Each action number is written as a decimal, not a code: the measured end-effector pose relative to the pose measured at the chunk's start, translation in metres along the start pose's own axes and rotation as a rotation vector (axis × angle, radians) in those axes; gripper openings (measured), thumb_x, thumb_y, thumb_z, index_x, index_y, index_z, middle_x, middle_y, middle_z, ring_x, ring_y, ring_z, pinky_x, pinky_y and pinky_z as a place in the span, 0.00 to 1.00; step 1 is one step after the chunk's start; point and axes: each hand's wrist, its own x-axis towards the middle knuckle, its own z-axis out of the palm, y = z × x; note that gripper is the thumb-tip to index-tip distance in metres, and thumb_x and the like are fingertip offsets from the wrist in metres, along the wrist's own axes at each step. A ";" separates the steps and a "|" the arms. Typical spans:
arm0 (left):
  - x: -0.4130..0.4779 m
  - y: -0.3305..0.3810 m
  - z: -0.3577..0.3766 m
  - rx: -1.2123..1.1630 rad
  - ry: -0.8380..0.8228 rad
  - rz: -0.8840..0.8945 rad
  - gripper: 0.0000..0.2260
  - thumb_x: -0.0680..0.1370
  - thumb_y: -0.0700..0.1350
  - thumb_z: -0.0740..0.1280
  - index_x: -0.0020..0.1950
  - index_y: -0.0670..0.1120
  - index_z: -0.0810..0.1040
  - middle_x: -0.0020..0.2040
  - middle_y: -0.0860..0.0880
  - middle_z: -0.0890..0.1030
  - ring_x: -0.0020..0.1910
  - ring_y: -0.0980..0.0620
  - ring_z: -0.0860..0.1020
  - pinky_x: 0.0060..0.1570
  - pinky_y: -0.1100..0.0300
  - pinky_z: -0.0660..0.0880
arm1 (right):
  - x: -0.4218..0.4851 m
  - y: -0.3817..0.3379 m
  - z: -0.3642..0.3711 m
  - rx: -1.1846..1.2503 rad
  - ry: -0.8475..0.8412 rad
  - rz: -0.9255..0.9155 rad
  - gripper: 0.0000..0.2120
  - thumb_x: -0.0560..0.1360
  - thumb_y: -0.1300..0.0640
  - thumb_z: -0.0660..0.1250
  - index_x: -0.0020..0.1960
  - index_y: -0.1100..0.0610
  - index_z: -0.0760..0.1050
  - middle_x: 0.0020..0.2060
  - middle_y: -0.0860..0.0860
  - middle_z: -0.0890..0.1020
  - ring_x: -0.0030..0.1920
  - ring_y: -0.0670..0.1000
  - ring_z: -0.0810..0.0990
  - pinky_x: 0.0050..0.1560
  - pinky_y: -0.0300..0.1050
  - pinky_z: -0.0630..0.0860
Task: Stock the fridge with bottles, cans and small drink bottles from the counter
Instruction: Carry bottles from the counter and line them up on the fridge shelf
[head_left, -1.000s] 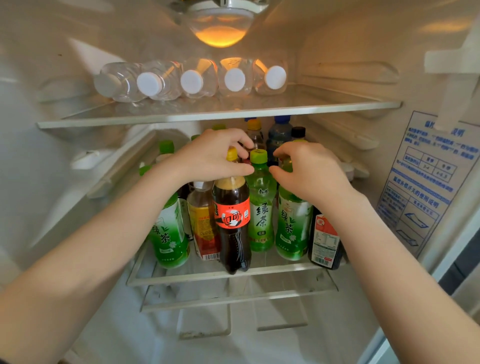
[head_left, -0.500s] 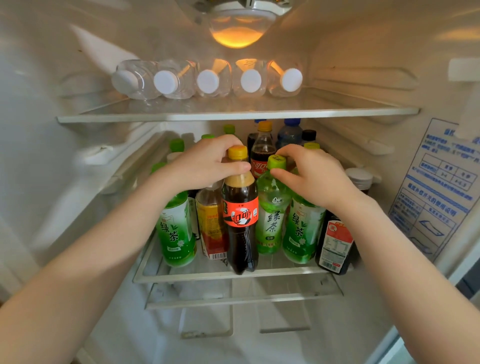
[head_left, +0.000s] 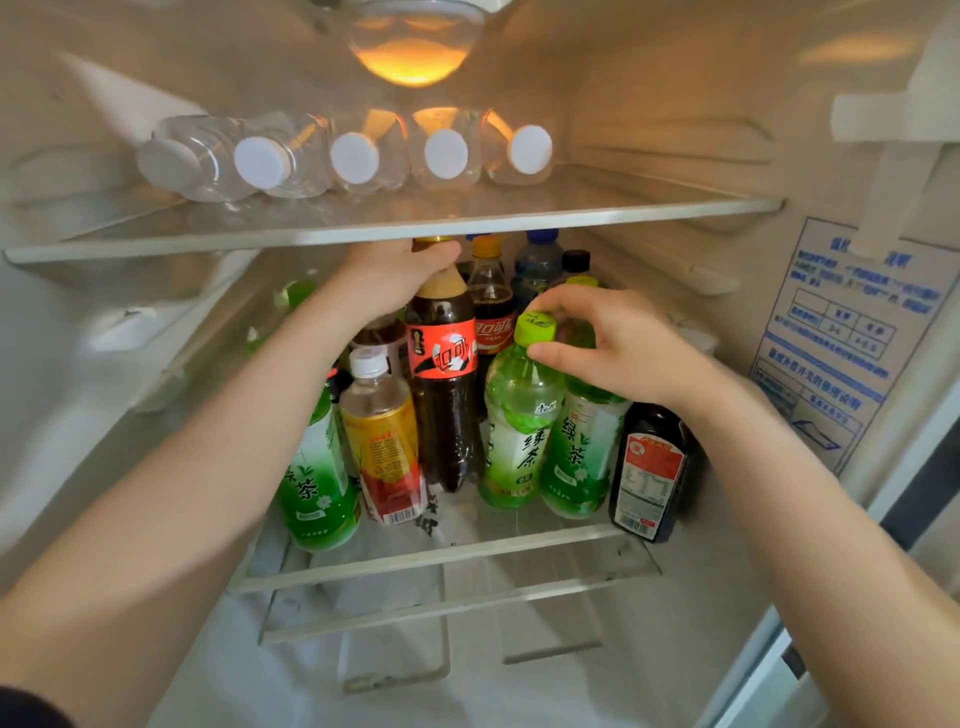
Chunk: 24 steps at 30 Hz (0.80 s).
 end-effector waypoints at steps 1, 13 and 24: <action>0.003 -0.002 0.003 0.002 0.026 0.002 0.15 0.78 0.56 0.64 0.61 0.50 0.77 0.54 0.54 0.78 0.51 0.56 0.75 0.50 0.60 0.71 | 0.001 0.001 0.000 0.008 0.002 0.001 0.17 0.73 0.51 0.70 0.59 0.56 0.76 0.49 0.49 0.82 0.45 0.48 0.80 0.51 0.50 0.76; 0.012 -0.013 0.030 0.157 0.281 0.198 0.12 0.80 0.51 0.61 0.54 0.44 0.75 0.38 0.52 0.75 0.35 0.54 0.72 0.34 0.62 0.66 | 0.000 0.002 -0.001 0.117 -0.008 0.010 0.12 0.71 0.53 0.72 0.54 0.51 0.77 0.44 0.42 0.81 0.40 0.40 0.78 0.48 0.46 0.77; 0.021 -0.020 0.039 0.172 0.037 0.226 0.05 0.78 0.51 0.65 0.46 0.51 0.72 0.37 0.56 0.75 0.36 0.56 0.73 0.33 0.63 0.64 | 0.003 0.004 0.000 0.054 -0.001 -0.011 0.14 0.72 0.52 0.70 0.57 0.52 0.77 0.45 0.40 0.79 0.42 0.30 0.74 0.46 0.34 0.73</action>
